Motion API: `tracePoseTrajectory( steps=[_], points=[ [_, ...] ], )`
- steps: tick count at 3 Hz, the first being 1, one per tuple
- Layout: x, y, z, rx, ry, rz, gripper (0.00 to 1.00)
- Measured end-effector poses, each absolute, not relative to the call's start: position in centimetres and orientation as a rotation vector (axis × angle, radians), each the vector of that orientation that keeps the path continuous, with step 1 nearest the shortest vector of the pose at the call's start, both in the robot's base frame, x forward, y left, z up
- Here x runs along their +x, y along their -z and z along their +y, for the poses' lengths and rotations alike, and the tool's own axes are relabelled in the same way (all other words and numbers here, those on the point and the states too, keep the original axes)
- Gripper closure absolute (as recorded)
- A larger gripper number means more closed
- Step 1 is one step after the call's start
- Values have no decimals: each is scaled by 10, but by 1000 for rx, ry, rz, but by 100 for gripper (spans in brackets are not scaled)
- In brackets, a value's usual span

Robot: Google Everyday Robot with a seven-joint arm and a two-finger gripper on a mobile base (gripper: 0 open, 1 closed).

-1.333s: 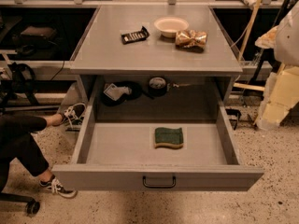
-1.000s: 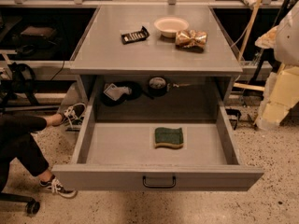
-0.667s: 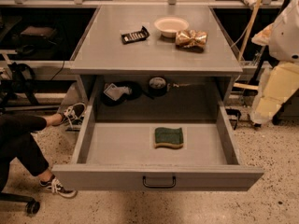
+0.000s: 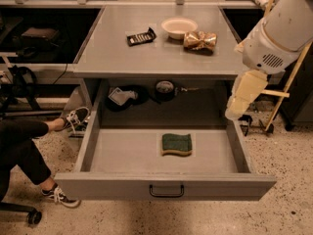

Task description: Pick sponge from top drawer and place on counter

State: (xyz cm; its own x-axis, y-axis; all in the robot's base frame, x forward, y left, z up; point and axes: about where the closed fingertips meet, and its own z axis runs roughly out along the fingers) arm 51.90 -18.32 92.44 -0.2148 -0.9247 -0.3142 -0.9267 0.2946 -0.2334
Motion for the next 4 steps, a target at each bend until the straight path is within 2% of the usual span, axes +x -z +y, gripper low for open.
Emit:
tracePoseTrajectory(
  steps=[2,3,4],
  points=[
    [522,-908,-174,-1612,-50,2145,0],
    [519,-852,-121,-1577,-215,2084,0],
    [531,-803,-64,-1570,-292,2021,0]
  ],
)
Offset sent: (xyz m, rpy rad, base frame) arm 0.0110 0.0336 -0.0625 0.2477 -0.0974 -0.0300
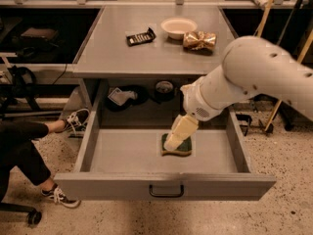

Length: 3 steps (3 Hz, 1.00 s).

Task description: Pick sponge from top drawer and place on counter

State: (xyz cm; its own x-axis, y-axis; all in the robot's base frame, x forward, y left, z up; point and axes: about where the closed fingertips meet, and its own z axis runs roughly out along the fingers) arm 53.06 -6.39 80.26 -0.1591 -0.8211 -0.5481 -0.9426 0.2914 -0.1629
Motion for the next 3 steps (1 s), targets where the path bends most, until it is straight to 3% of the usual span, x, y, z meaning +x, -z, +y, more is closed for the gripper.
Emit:
tracePoseTrajectory(
  steps=[2,3],
  points=[
    [609,-776,7,-1503,-109,1982,0],
    [618,-775,19,-1503,-63,1987,0]
  ],
)
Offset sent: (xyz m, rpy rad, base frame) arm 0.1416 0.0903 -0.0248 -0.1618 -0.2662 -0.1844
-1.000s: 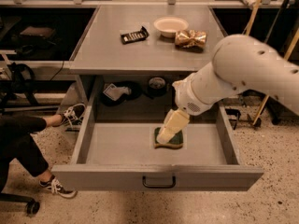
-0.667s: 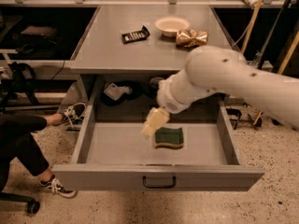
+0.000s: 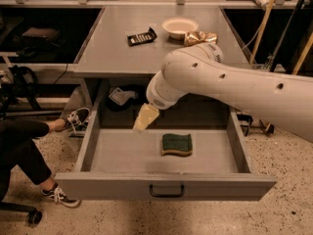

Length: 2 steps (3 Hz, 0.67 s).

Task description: Pick sponge from top drawer and place on counter

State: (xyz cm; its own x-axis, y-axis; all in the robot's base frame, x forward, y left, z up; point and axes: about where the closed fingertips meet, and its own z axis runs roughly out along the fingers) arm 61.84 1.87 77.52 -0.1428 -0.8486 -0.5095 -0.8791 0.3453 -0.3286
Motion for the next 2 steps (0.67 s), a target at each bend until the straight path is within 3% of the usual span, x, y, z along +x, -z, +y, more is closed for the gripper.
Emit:
tracePoseTrajectory(
  steps=[2],
  points=[
    [609,-764,-36,-1447,-60,1986,0]
  ],
)
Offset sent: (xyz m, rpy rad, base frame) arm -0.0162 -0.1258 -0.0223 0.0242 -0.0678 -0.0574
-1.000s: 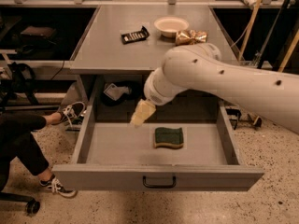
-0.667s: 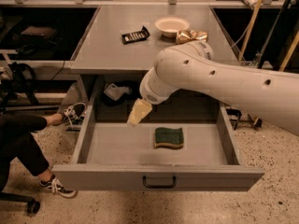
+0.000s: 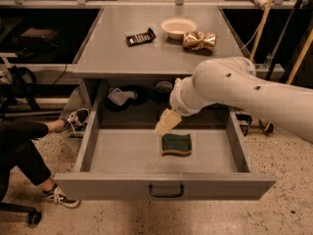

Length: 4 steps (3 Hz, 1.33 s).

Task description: Pick sponge from top drawer and place on counter

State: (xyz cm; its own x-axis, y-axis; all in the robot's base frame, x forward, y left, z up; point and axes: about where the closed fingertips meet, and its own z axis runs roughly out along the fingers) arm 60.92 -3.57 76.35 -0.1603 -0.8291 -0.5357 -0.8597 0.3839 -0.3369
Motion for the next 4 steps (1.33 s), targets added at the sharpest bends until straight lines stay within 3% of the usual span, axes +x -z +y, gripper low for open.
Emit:
tracePoseTrajectory(
  steps=[1,4],
  points=[
    [611,-761,-69,-1496,-33,1946,0],
    [622,-700,-72,-1643,-135,1953,0]
  ],
)
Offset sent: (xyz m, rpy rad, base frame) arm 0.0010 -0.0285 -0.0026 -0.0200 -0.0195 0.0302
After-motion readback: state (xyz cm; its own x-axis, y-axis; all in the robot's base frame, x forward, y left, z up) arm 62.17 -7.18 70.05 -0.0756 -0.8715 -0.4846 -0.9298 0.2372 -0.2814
